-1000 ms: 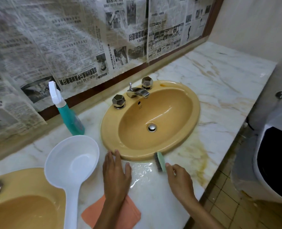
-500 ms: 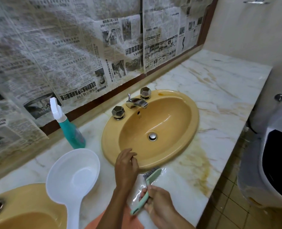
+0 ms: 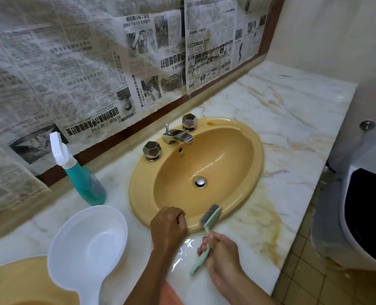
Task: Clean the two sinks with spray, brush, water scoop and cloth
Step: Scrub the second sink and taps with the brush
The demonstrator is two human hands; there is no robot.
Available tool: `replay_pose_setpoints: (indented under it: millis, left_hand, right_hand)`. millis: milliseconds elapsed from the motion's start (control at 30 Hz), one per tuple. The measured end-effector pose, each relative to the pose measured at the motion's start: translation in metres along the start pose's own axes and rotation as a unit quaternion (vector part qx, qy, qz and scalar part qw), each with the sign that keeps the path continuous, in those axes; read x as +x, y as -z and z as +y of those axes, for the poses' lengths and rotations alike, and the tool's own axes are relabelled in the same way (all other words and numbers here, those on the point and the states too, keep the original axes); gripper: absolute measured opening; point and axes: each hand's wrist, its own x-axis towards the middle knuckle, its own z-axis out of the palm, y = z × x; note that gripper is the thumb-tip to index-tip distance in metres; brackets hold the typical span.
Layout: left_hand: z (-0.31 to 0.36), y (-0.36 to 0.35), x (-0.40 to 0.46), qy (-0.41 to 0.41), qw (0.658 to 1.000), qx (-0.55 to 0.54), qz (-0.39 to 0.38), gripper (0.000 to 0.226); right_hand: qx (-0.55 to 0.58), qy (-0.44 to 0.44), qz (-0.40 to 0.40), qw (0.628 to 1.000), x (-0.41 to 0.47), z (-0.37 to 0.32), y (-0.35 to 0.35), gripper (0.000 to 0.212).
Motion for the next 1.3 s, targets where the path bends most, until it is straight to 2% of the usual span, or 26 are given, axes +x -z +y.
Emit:
replay_pose_setpoints:
  millis: [100,333,533,667,700,767,867,967,1133,1200,1300]
  left_hand:
    - [0.001,-0.001,0.002,0.000,1.000,0.020,-0.014,0.031]
    - [-0.003,-0.005,0.004,-0.001,0.998,0.045,-0.039,0.028]
    - [-0.002,-0.005,0.005,-0.005,0.998,0.054,-0.035,0.024]
    - [0.000,-0.005,0.006,-0.010,0.998,0.059,-0.034,0.023]
    - [-0.002,-0.005,0.006,-0.013,0.998,0.060,-0.035,0.024]
    - [-0.003,-0.006,0.006,-0.017,0.998,0.055,-0.033,0.024]
    - [-0.004,-0.006,0.007,-0.015,0.998,0.045,-0.028,0.025]
    - [-0.003,-0.006,0.008,-0.015,0.999,0.043,-0.025,0.025]
    - [-0.003,-0.006,0.007,-0.032,0.997,0.061,-0.022,0.025]
    - [-0.002,-0.006,0.006,-0.029,0.998,0.060,-0.020,0.025]
    - [-0.001,-0.006,0.007,-0.025,0.998,0.057,-0.019,0.025]
  right_hand:
    - [0.027,0.040,0.049,0.998,0.007,-0.014,0.005,0.028]
    - [-0.032,-0.019,0.064,0.997,-0.025,0.049,0.006,0.032]
    - [0.137,-0.027,0.104,0.985,0.015,0.003,-0.003,0.016]
    - [0.064,-0.086,0.079,0.991,-0.008,0.025,-0.011,0.038]
    - [0.070,-0.069,0.078,0.992,-0.014,0.032,-0.020,0.041]
    - [0.118,0.001,0.132,0.984,-0.015,0.038,-0.031,0.044]
    - [0.104,0.032,0.160,0.981,0.009,0.022,-0.019,0.033]
    - [0.099,0.018,0.136,0.986,0.023,0.002,0.000,0.023]
    - [-0.016,-0.046,0.071,0.996,-0.013,0.062,-0.013,0.028]
    - [0.029,-0.057,0.067,0.996,-0.012,0.052,-0.016,0.028]
    - [0.106,-0.016,0.119,0.987,0.016,0.010,-0.004,0.028]
